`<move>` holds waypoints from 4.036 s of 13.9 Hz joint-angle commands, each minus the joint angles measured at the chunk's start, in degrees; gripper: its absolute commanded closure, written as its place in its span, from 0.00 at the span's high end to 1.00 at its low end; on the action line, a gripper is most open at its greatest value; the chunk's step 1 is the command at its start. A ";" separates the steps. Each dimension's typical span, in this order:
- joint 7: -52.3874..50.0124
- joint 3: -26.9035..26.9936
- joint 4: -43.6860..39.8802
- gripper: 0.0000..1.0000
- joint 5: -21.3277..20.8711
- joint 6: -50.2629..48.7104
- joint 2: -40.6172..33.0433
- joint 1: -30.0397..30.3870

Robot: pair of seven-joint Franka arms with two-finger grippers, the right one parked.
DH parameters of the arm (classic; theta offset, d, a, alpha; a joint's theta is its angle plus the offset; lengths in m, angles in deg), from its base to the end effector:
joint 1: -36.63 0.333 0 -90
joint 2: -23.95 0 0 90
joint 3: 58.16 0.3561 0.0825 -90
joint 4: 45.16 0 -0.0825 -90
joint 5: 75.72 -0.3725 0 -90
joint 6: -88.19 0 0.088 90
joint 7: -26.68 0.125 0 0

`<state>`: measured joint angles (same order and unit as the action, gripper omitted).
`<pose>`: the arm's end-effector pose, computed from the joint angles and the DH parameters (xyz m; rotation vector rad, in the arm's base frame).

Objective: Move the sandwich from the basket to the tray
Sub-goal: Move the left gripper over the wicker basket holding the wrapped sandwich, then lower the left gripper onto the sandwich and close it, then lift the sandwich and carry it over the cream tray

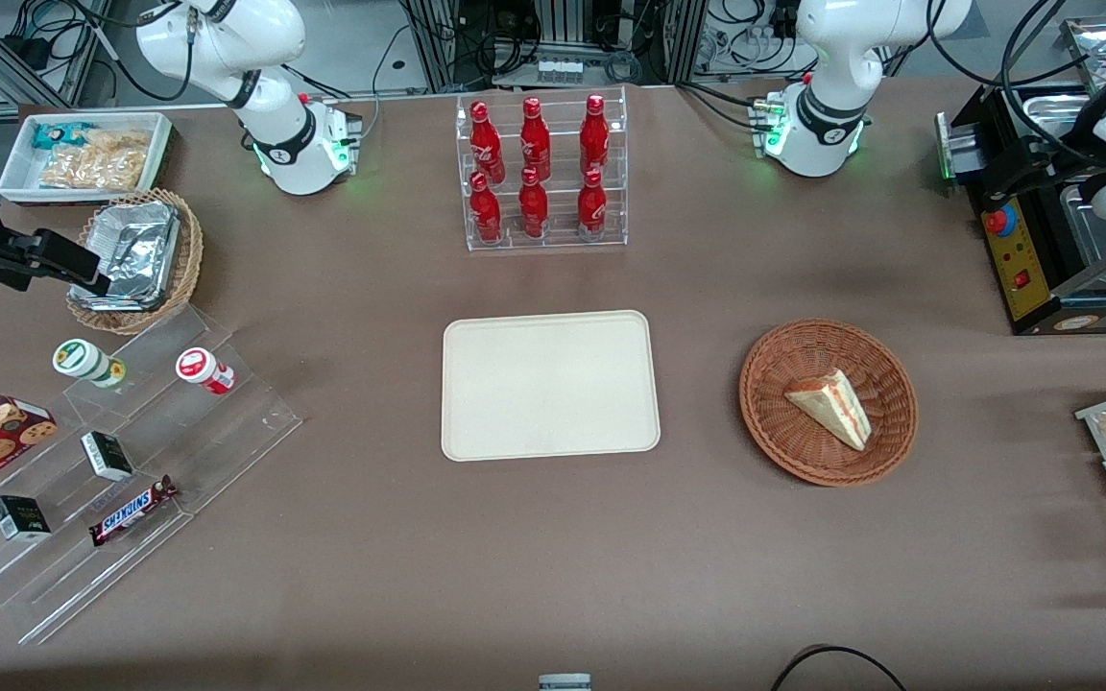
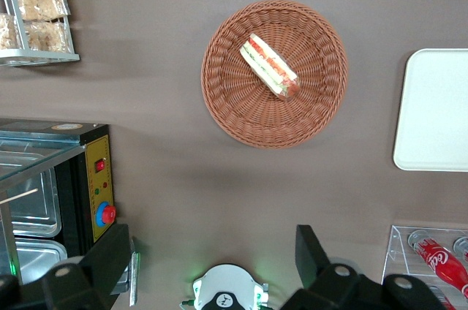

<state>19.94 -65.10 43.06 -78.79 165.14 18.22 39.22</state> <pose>0.4797 -0.0329 0.6930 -3.0635 -0.0804 0.1391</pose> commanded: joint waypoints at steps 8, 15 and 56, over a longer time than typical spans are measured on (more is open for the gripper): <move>-0.90 -0.88 3.62 1.00 2.01 6.17 8.18 0.83; -18.63 -1.15 28.48 1.00 1.75 41.12 7.84 -1.80; -43.28 -1.67 -3.13 0.08 1.66 36.13 37.35 -38.71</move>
<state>-24.07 -67.43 43.84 -77.11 197.78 51.00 2.71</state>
